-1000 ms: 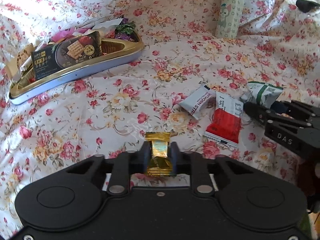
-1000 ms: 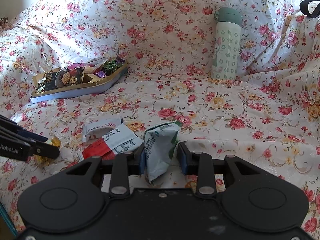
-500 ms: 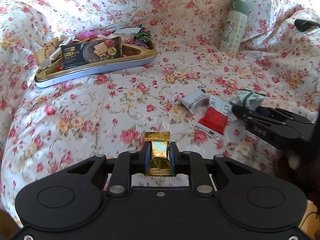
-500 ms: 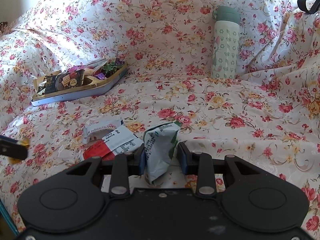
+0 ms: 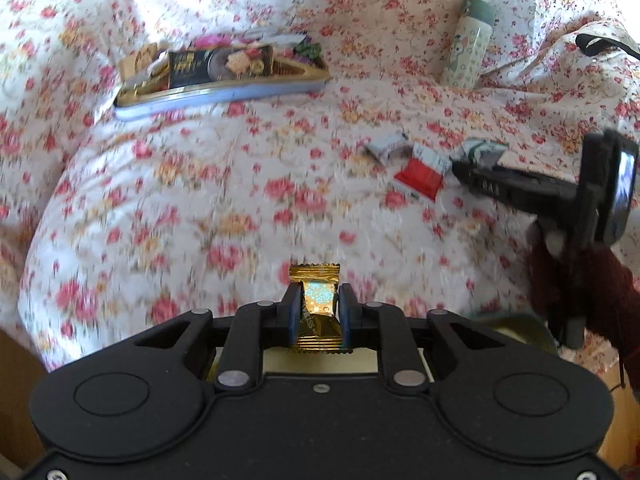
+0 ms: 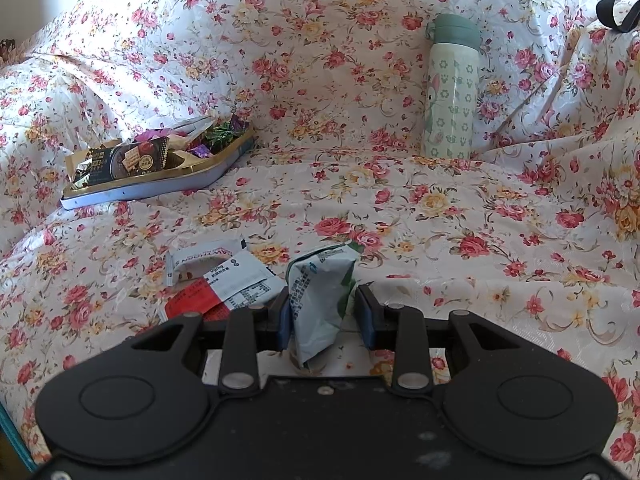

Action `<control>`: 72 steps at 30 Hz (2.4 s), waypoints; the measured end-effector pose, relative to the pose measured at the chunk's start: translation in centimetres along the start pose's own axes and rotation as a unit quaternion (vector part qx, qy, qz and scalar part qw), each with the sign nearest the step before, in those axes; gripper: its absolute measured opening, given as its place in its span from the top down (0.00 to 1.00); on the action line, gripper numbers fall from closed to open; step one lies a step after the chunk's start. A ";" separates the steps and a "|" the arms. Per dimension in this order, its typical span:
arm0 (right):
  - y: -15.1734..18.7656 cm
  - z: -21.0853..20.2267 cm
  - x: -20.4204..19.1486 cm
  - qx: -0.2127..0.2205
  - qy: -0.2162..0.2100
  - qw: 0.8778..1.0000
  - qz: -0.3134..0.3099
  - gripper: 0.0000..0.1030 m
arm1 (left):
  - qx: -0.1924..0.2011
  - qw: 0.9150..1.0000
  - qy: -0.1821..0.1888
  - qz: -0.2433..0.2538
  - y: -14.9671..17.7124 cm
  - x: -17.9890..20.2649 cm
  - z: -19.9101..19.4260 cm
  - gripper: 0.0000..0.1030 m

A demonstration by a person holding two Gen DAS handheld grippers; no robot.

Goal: Organize snacks
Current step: 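Carry the gold candy and green-white packet over the olive tray, then open left tool to drop the gold candy into the tray while right holds its packet, then lower the green-white packet into the tray and open the right tool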

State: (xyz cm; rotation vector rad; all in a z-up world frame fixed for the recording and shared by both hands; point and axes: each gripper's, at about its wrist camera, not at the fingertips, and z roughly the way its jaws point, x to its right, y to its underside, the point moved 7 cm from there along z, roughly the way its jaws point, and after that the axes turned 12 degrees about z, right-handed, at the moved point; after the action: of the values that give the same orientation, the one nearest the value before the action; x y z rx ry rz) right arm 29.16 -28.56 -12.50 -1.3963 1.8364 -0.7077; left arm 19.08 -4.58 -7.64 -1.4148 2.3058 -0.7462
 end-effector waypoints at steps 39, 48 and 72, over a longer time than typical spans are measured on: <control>5.5 -21.3 -8.0 0.040 -0.060 0.997 -0.030 0.77 | -0.013 0.998 -0.048 -0.025 5.1 1.3 -3.8 0.75; 8.8 -23.9 -7.5 0.015 -0.053 0.998 -0.010 0.77 | -0.015 0.998 -0.040 -0.036 5.9 2.0 -4.4 0.75; 15.2 -24.2 -9.7 -0.125 -0.096 0.983 -0.098 0.75 | -0.007 0.997 -0.063 -0.047 7.9 1.8 -6.4 0.66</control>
State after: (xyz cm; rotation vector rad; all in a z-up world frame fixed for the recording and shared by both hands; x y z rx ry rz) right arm 2.54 -15.05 -7.82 -1.7631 1.6946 -0.4294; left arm 9.23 -1.58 -7.10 -1.5404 2.1661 -0.6487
